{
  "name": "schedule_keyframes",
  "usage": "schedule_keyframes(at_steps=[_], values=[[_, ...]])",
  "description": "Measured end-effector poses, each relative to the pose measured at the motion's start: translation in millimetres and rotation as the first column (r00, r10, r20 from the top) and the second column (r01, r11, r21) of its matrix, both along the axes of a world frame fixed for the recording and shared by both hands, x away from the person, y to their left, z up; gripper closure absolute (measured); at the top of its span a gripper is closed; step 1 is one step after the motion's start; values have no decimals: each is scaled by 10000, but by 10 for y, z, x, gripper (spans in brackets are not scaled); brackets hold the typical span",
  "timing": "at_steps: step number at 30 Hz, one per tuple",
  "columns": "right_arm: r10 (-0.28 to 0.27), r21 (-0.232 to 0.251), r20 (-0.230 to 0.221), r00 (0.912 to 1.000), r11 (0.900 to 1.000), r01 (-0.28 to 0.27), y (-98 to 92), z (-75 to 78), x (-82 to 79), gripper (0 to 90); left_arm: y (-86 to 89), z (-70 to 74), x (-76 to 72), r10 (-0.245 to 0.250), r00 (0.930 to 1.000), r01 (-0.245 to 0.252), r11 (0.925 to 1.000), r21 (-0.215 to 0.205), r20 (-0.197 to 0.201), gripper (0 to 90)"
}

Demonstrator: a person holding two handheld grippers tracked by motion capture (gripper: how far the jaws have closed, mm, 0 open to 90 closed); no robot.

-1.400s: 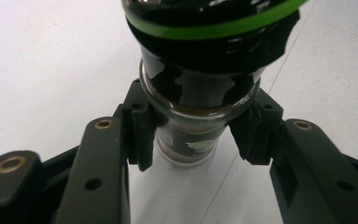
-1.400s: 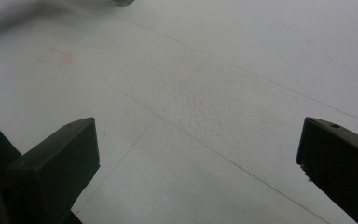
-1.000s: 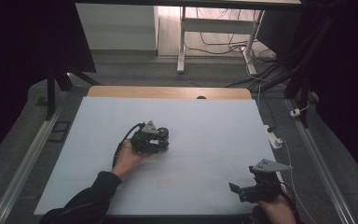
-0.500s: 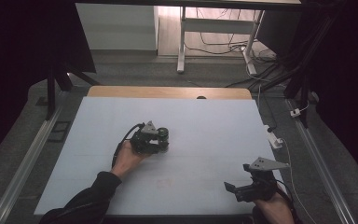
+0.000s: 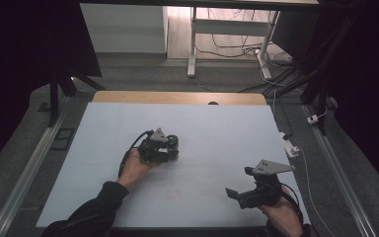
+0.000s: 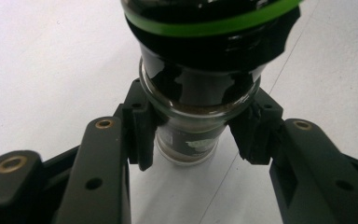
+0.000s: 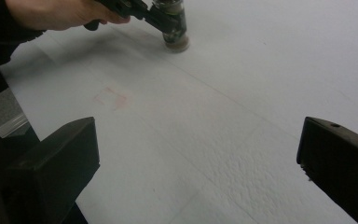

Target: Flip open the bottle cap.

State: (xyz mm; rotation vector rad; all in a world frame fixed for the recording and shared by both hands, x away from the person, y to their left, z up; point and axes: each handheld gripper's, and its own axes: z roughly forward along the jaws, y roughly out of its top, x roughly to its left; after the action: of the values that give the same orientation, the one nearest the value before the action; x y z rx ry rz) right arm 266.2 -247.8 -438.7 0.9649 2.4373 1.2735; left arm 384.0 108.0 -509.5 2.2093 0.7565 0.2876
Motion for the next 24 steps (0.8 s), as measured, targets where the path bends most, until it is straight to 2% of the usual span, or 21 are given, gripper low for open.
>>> schedule_keyframes(at_steps=[10, 16, 23, 24], values=[[533, 22, 50, 9986, 9986, -533, 246, 42, 122, 0, 8, -10, 0, -67, 10000, 67, 10000, -45, 72, 536], [626, 107, 18, 9980, 9980, -626, 373, 59, 228, 0, 9, -13, 0, -61, 9999, 62, 10000, -74, 90, 536], [770, -90, 79, 9970, 9970, -769, 502, 61, 326, 0, 8, -11, 0, -64, 9999, 64, 10000, -44, 90, 536], [837, -228, 129, 9964, 9963, -834, 566, 56, 361, 0, 8, -10, 1, -65, 9999, 66, 10000, -38, 86, 536]])
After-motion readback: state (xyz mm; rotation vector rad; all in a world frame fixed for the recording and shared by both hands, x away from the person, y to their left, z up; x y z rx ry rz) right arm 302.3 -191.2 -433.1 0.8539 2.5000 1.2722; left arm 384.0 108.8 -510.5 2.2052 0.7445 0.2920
